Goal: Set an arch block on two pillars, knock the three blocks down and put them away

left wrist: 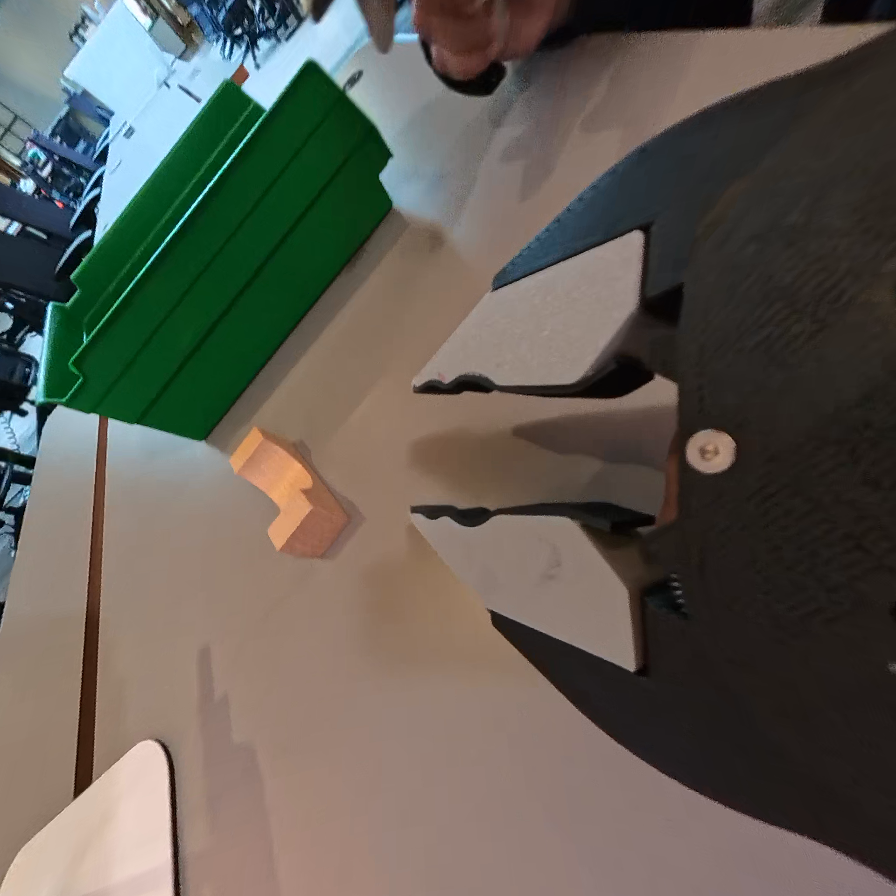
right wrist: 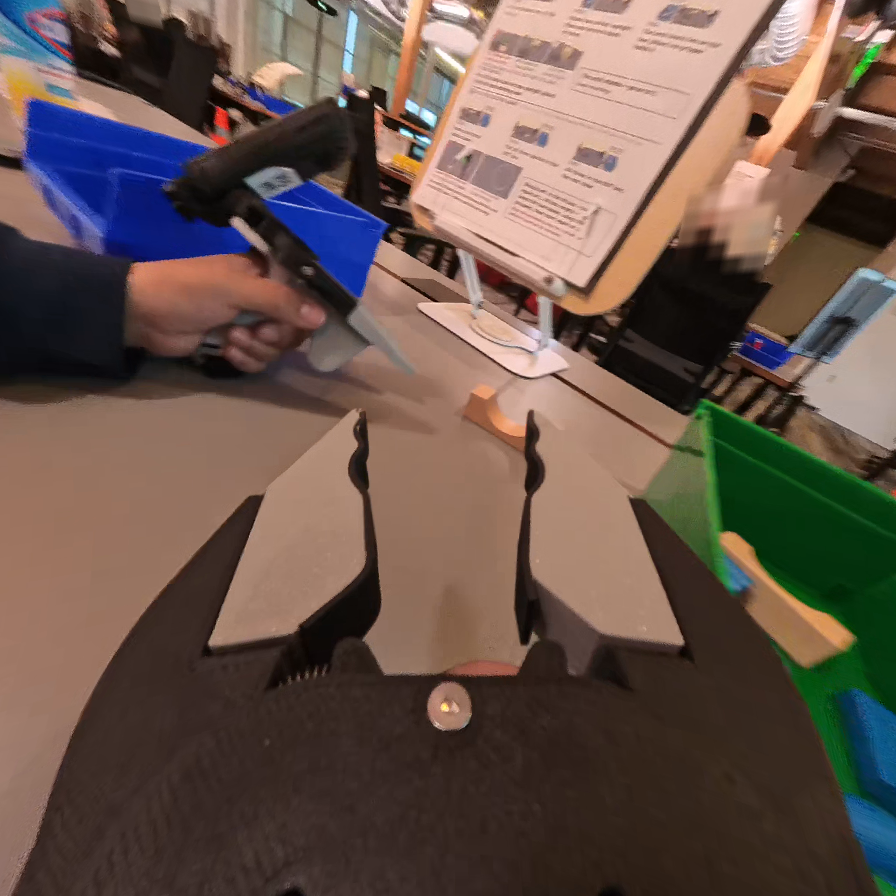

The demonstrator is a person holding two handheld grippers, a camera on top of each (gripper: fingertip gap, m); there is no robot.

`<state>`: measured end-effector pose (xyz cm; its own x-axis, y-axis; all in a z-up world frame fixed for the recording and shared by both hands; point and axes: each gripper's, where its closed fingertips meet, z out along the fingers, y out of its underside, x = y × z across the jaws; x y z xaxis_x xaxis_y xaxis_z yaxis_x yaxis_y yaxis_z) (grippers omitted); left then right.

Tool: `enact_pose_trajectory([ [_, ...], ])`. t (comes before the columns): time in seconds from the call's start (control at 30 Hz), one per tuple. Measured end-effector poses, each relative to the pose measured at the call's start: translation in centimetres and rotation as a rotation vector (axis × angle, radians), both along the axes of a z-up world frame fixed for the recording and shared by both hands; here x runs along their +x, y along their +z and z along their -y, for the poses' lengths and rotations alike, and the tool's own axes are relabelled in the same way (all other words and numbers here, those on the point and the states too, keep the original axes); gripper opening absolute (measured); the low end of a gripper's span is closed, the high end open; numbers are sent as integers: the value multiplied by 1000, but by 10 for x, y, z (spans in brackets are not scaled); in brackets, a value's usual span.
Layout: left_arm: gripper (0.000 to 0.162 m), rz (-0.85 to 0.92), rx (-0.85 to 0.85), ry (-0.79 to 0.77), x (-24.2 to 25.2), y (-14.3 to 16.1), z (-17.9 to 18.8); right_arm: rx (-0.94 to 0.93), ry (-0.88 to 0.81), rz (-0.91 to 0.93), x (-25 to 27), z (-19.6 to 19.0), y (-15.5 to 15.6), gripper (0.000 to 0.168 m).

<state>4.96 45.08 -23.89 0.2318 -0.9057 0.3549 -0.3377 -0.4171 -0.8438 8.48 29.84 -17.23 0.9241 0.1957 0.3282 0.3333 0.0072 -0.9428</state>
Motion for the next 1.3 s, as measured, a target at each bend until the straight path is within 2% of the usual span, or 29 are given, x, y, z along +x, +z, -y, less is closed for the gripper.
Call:
enact_pose_trajectory([
  [0.07,50,-1,68,-18,10,3,-6,-49,63,7,-12,0,-7,60],
  [0.13,53,-26,166,-66,23,3,-10,31,48,13,-12,3,3,58],
  [0.27,67,-127,343,-199,50,-9,-23,10,66,1,-15,3,-4,61],
  [0.33,67,-187,420,-221,60,-16,-36,17,74,4,-17,3,-3,60],
  [0.47,77,-314,441,-330,72,-39,-39,13,96,17,-21,2,-5,59],
  [0.57,70,-324,330,-369,78,-44,-37,-17,83,25,-20,-3,-11,59],
  [0.6,61,-325,307,-331,80,-43,-43,-23,78,29,-20,-4,-12,58],
  [0.63,43,-328,299,-300,81,-43,-48,-21,79,30,-21,-4,-12,58],
  [0.67,36,-329,298,-296,81,-43,-49,-17,83,30,-22,-3,-11,58],
  [0.93,32,-312,519,-228,72,-32,-36,-15,33,55,-15,-5,-13,56],
  [1.13,32,-120,644,-148,58,4,-9,4,6,-1,-4,-3,-6,57],
  [1.3,32,54,838,-185,44,45,40,37,3,-67,3,3,3,57],
])
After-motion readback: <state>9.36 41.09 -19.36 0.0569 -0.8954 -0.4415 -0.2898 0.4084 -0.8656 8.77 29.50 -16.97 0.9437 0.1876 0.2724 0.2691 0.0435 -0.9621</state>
